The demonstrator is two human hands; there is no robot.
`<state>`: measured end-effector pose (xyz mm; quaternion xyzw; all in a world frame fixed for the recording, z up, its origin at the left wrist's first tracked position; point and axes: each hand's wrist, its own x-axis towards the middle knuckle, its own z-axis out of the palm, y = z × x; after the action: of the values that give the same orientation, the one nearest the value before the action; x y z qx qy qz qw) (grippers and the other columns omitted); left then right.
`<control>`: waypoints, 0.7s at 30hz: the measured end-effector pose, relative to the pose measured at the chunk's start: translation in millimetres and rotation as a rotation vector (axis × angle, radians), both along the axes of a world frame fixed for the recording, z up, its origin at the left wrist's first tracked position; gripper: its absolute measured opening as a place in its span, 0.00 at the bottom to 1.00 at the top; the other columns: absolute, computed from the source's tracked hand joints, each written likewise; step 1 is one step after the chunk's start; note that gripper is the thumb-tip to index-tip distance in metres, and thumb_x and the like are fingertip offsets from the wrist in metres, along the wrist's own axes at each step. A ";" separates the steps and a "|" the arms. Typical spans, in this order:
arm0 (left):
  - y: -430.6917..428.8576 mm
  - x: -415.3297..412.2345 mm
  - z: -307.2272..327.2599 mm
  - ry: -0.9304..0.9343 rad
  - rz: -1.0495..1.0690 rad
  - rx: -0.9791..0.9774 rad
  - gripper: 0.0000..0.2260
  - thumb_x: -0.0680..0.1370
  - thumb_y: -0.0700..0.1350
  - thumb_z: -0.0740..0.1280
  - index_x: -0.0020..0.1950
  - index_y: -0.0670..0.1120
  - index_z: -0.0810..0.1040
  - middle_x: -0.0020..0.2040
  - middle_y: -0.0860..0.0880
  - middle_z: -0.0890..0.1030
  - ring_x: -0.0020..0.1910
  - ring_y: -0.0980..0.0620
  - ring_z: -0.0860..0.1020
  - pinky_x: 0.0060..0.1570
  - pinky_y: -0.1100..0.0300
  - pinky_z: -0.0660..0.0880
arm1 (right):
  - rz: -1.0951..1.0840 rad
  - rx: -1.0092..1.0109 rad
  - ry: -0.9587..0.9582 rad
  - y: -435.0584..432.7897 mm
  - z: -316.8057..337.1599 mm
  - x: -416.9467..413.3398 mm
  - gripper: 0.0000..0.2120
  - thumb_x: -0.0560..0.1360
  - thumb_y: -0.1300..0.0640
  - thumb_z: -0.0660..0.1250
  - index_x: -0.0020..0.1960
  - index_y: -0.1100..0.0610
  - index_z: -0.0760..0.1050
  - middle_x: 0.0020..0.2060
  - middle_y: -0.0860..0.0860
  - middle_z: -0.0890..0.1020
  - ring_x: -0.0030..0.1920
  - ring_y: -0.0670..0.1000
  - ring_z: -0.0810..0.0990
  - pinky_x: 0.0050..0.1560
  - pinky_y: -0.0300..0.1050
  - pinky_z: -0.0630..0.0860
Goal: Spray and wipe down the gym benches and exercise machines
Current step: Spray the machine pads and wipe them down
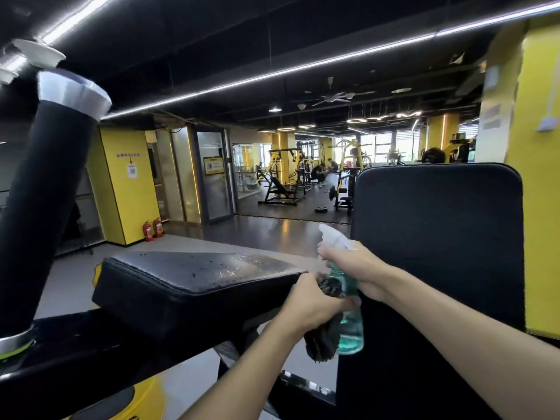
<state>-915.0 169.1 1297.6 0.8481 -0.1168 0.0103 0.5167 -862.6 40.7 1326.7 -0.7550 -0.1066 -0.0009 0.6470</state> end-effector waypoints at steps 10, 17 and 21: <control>-0.8 22.9 -17.4 -0.109 0.090 0.209 0.16 0.63 0.53 0.73 0.50 0.54 0.81 0.41 0.54 0.84 0.42 0.55 0.82 0.46 0.53 0.81 | 0.191 -0.372 -0.243 -22.8 -13.0 -2.8 0.09 0.78 0.51 0.69 0.54 0.39 0.72 0.42 0.44 0.79 0.44 0.43 0.76 0.49 0.37 0.75; 8.5 21.3 -65.4 -0.104 0.172 0.397 0.13 0.66 0.55 0.69 0.49 0.57 0.73 0.38 0.54 0.81 0.41 0.50 0.81 0.42 0.54 0.80 | -0.048 -1.360 -0.848 -46.8 -73.5 0.8 0.33 0.79 0.34 0.52 0.64 0.60 0.77 0.64 0.51 0.76 0.75 0.54 0.63 0.74 0.48 0.57; 10.0 30.9 -92.5 -0.005 0.163 0.399 0.13 0.68 0.55 0.68 0.51 0.58 0.73 0.42 0.55 0.81 0.44 0.49 0.80 0.46 0.50 0.80 | -0.169 -1.421 -0.952 -46.4 -87.6 5.1 0.29 0.78 0.38 0.57 0.57 0.62 0.80 0.58 0.52 0.80 0.74 0.56 0.65 0.73 0.50 0.58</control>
<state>-884.2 179.1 1205.1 0.9401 -0.0490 0.0309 0.3359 -857.4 -5.7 1239.0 -0.9057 -0.2853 -0.2988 -0.0952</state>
